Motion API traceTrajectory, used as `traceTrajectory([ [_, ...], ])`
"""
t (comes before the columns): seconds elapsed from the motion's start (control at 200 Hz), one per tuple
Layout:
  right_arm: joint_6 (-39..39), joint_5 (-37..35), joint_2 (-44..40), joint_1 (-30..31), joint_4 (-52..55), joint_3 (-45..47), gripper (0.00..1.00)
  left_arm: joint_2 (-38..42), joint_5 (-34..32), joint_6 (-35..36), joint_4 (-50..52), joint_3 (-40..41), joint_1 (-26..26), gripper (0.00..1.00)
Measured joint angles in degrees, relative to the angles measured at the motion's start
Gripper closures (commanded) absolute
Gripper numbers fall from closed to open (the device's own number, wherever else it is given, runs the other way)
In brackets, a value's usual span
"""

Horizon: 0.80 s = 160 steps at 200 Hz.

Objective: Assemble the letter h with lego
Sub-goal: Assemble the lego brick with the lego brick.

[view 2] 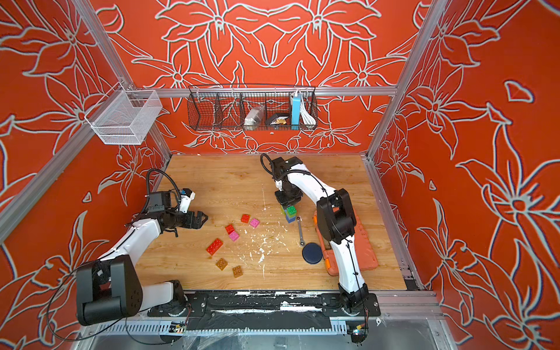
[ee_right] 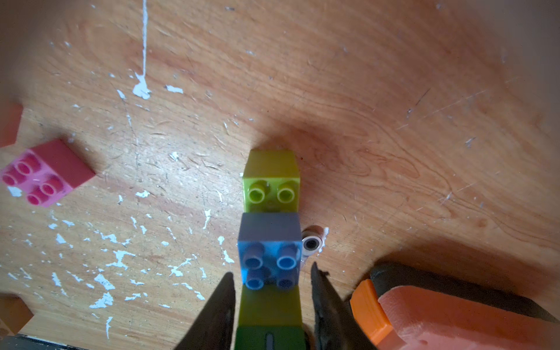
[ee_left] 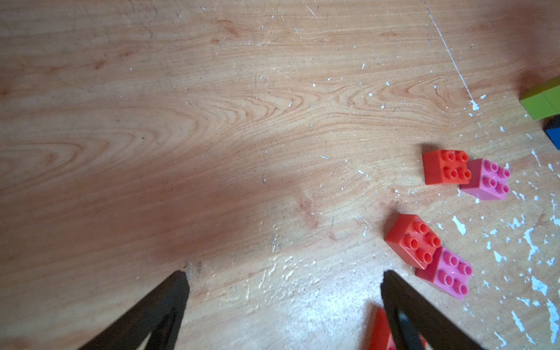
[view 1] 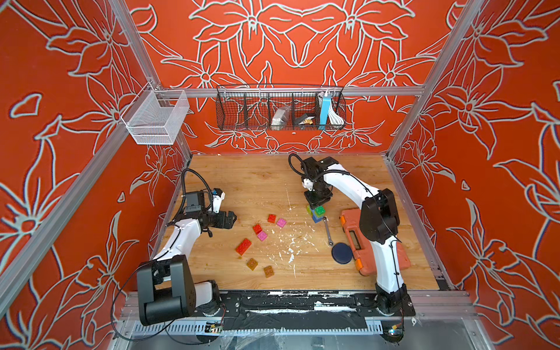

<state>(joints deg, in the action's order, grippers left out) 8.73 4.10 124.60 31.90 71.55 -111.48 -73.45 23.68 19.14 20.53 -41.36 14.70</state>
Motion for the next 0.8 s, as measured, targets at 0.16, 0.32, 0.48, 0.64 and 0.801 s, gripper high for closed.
traceTrajectory([
  [0.16, 0.26, -0.02, 1.07, 0.02, -0.11, -0.48, 0.54, 0.0, 0.0, -0.02, 0.0, 0.0, 0.0, 0.0],
  [0.32, 0.46, -0.17, 1.6, 0.09, 0.0, -1.4, 0.6, 0.0, 0.0, 0.0, 0.0, 0.0, 0.0, 0.0],
  [0.48, 0.66, -0.48, 1.99, 0.28, 0.02, -1.4, 0.63, 0.0, 0.02, 0.0, 0.0, 0.0, 0.0, 0.0],
  [0.64, 0.63, -0.96, 2.67, 0.44, 0.44, -2.1, 0.68, 0.0, 0.02, 0.0, 0.0, 0.0, 0.0, 0.0],
  [0.801, 0.5, -1.57, 3.13, 0.63, 0.28, -2.36, 0.76, 0.0, 0.02, 0.0, 0.0, 0.0, 0.0, 0.0],
])
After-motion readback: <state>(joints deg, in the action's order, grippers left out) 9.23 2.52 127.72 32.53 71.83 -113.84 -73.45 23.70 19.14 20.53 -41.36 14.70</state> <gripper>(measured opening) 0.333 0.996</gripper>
